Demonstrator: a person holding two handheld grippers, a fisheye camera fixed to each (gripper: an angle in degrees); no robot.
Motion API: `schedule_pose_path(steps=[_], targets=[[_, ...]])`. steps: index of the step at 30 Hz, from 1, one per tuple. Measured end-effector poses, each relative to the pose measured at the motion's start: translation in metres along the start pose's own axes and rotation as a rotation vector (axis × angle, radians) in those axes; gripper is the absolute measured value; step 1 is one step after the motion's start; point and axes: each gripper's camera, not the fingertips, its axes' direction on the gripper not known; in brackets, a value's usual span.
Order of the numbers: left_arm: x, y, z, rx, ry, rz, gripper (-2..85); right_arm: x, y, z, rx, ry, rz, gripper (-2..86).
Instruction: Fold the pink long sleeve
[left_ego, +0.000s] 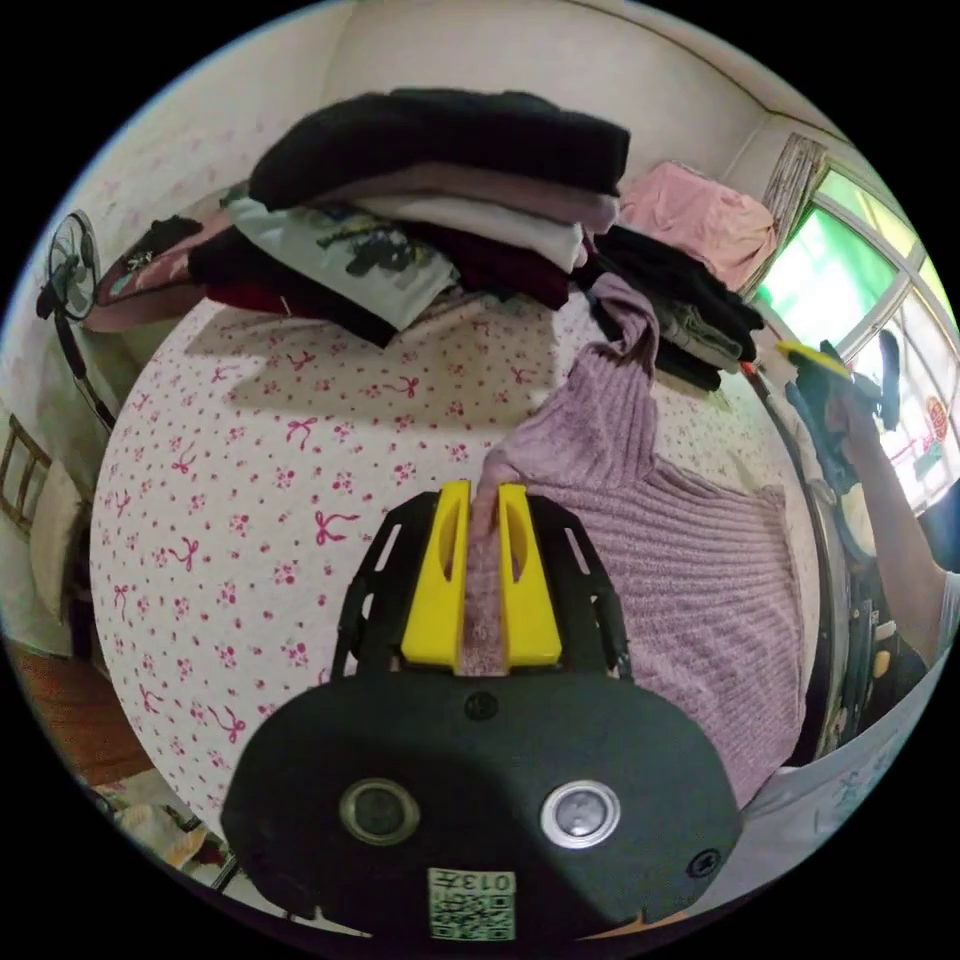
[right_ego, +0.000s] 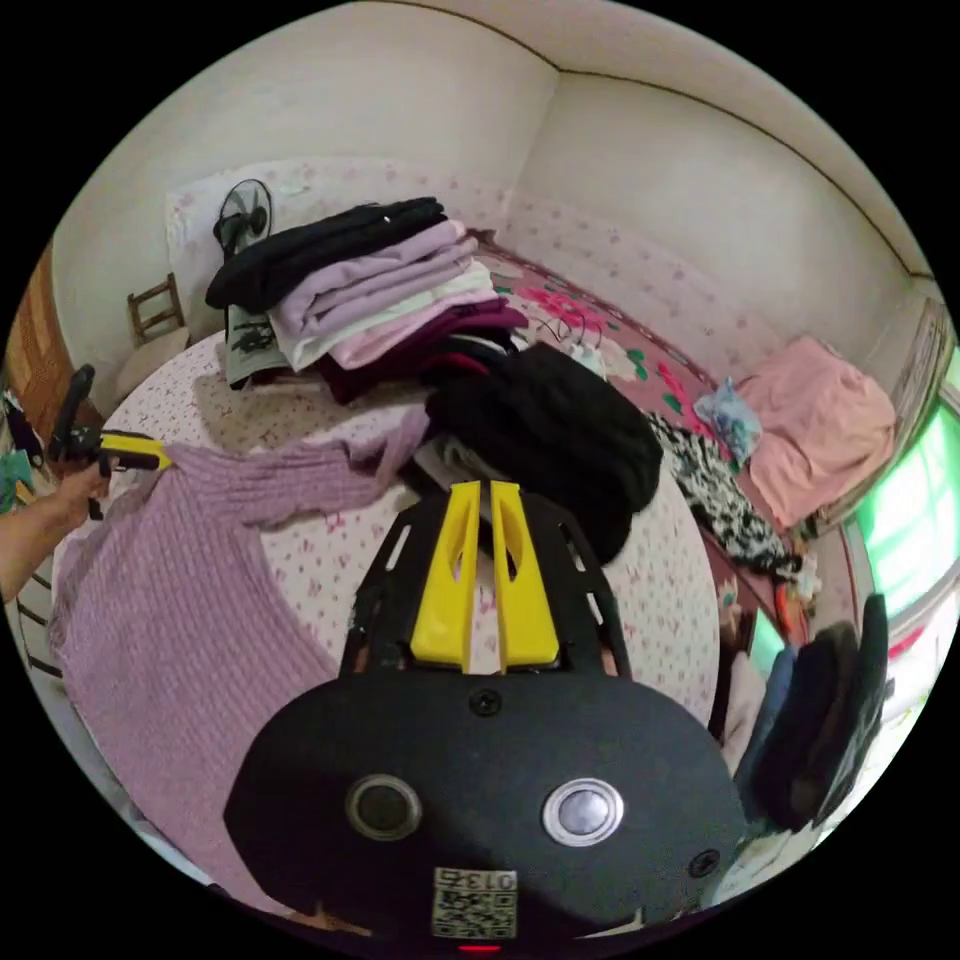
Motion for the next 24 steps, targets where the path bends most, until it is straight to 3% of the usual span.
schedule_pose_path(steps=[7, 13, 20, 24], targets=[[0.036, 0.027, -0.030, 0.233, -0.072, 0.043, 5.9, 0.069, 0.166, -0.030, -0.218, -0.051, 0.367, 6.7], [0.103, 0.035, 0.026, -0.007, 0.066, 0.253, 6.1, 0.063, 0.209, -0.028, -0.296, -0.078, 0.411, 6.8], [0.176, 0.068, 0.073, -0.093, 0.065, 0.379, 6.0, 0.067, 0.221, -0.034, -0.343, -0.057, 0.353, 1.6], [0.197, 0.077, 0.093, -0.134, 0.070, 0.412, 5.1, 0.094, 0.245, -0.054, -0.302, -0.056, 0.430, 1.4]])
